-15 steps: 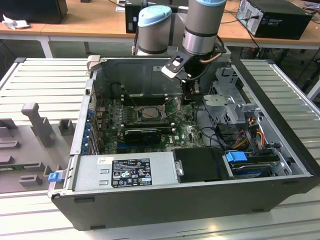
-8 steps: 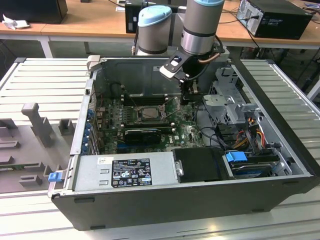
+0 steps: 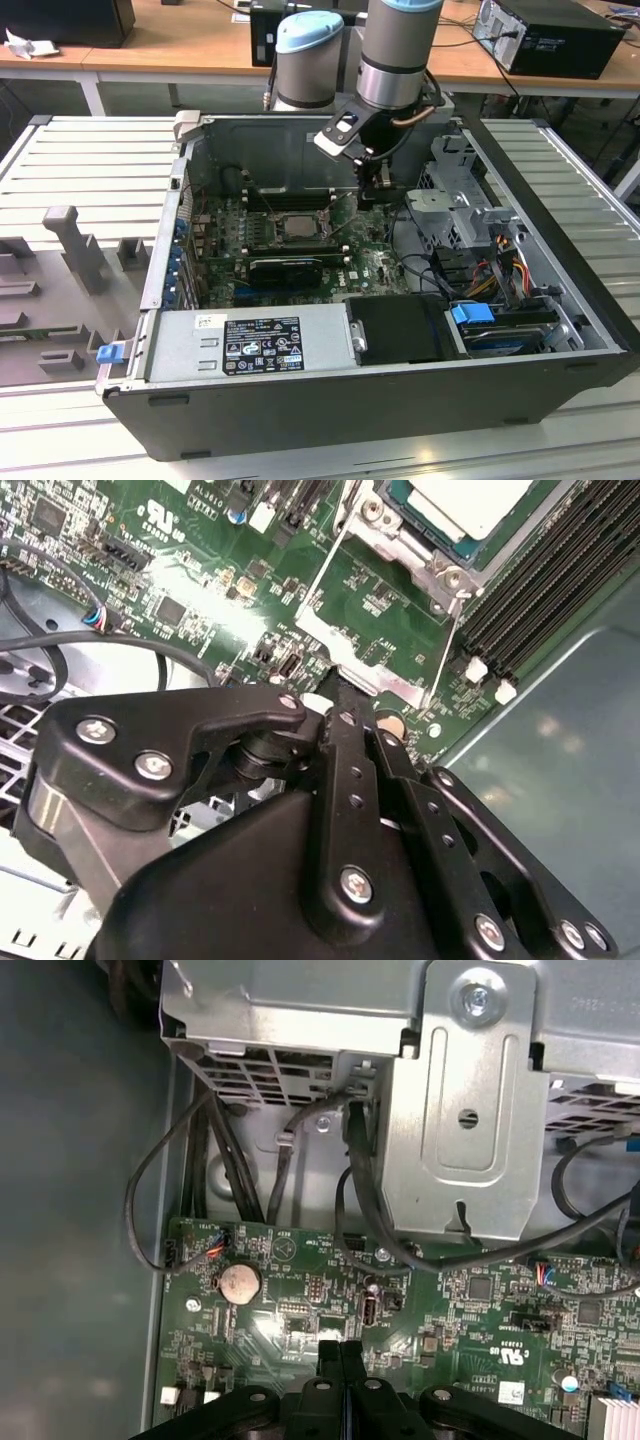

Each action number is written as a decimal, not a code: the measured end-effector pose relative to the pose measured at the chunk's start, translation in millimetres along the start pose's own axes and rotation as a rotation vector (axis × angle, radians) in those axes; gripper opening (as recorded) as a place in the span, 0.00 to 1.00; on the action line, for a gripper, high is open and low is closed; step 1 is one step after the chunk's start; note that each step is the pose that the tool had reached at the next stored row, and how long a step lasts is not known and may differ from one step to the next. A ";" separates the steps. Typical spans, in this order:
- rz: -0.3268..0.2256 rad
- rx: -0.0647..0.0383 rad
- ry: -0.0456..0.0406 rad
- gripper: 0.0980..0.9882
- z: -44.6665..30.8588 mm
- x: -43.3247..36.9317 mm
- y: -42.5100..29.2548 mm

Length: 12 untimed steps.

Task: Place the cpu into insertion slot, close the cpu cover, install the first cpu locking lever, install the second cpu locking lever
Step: 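Close the cpu cover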

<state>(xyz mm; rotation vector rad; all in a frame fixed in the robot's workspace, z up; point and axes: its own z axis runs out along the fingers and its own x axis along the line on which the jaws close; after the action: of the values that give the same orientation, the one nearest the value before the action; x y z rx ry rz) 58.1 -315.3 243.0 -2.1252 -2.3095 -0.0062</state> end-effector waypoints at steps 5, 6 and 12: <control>0.000 0.000 0.0001 0.01 0.0 0.8 -9.9; 0.000 0.000 0.0000 0.01 0.0 0.9 -11.7; 0.000 0.000 0.0000 0.01 0.0 2.2 -26.7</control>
<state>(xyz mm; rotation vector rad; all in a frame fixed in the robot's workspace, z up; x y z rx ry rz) 31.4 -315.3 243.0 -2.1253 -2.3094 -0.0061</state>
